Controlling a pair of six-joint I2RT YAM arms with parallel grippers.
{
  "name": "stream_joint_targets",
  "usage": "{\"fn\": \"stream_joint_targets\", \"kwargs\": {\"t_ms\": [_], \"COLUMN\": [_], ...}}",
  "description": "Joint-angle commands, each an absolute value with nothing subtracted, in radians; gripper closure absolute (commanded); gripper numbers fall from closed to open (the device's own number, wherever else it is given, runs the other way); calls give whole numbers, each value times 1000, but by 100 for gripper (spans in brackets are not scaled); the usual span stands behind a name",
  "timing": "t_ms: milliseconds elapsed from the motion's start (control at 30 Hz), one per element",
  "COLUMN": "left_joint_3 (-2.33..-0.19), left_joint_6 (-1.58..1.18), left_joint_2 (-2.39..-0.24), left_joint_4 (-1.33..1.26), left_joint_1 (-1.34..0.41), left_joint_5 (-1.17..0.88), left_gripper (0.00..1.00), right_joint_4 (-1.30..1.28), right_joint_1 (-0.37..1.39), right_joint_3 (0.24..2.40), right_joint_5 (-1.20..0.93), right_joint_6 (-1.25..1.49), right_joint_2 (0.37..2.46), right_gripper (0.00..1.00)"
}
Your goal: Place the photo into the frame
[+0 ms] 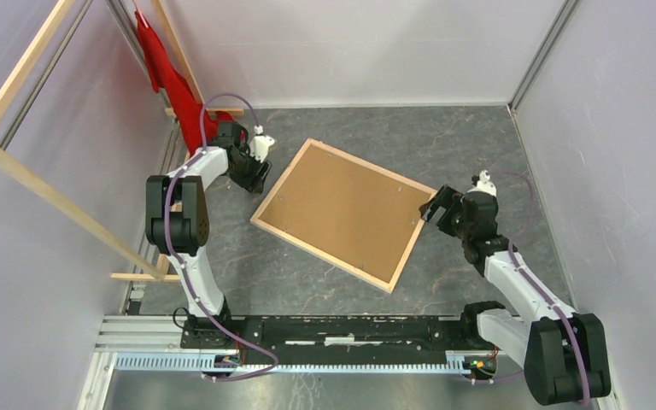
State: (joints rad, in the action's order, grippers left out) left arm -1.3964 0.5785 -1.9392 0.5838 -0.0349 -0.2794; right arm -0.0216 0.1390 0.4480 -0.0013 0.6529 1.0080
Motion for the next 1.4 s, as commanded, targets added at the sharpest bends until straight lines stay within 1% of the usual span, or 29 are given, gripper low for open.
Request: {"fn": "stream_joint_targets", "kwargs": {"t_ms": [0, 133, 267, 333, 567, 667, 733, 833, 1000, 1067, 1133, 1200, 1233, 1300, 1367], "left_joint_3": [-1331, -1251, -1177, -1143, -992, -947, -942, -992, -1128, -1146, -1150, -1157, -1158, -1152, -1141], "left_joint_6": [560, 621, 722, 759, 883, 922, 918, 873, 767, 757, 743, 726, 716, 710, 705], "left_joint_2": [-1936, -1899, -1861, -1837, -1678, -1601, -1573, -1595, -1679, -1695, -1707, -1734, -1747, -1767, -1796], "left_joint_4": [510, 553, 623, 656, 779, 844, 847, 841, 860, 859, 861, 870, 870, 870, 860], "left_joint_1": [-40, -45, -65, -73, -155, -192, -191, -160, -102, -91, -91, -91, -91, -91, -91], "left_joint_5": [-268, -344, -362, -383, -426, -464, -462, -435, -437, -481, -523, -583, -601, -617, -608], "left_gripper": [36, 37, 37, 37, 37, 35, 33, 33, 34, 34, 33, 33, 33, 33, 36], "right_joint_4": [91, 235, 288, 308, 262, 209, 165, 127, 99, 97, 134, 267, 318, 323, 304], "right_joint_1": [120, 115, 102, 100, 101, 97, 95, 89, 88, 88, 88, 110, 138, 254, 389], "right_joint_3": [373, 382, 474, 516, 667, 714, 733, 741, 739, 736, 718, 647, 617, 620, 655], "right_joint_5": [-81, -163, -252, -263, -255, -227, -186, -118, -53, -94, -205, -311, -331, -300, -269], "right_joint_6": [700, 719, 717, 717, 673, 640, 615, 572, 506, 499, 519, 591, 616, 611, 599], "right_joint_2": [1024, 1145, 1323, 1386, 1517, 1556, 1562, 1518, 1367, 1329, 1313, 1283, 1270, 1268, 1314], "right_gripper": [2, 2, 2, 2, 2, 2, 2, 2, 2, 2, 2, 2, 2, 10, 23]}}
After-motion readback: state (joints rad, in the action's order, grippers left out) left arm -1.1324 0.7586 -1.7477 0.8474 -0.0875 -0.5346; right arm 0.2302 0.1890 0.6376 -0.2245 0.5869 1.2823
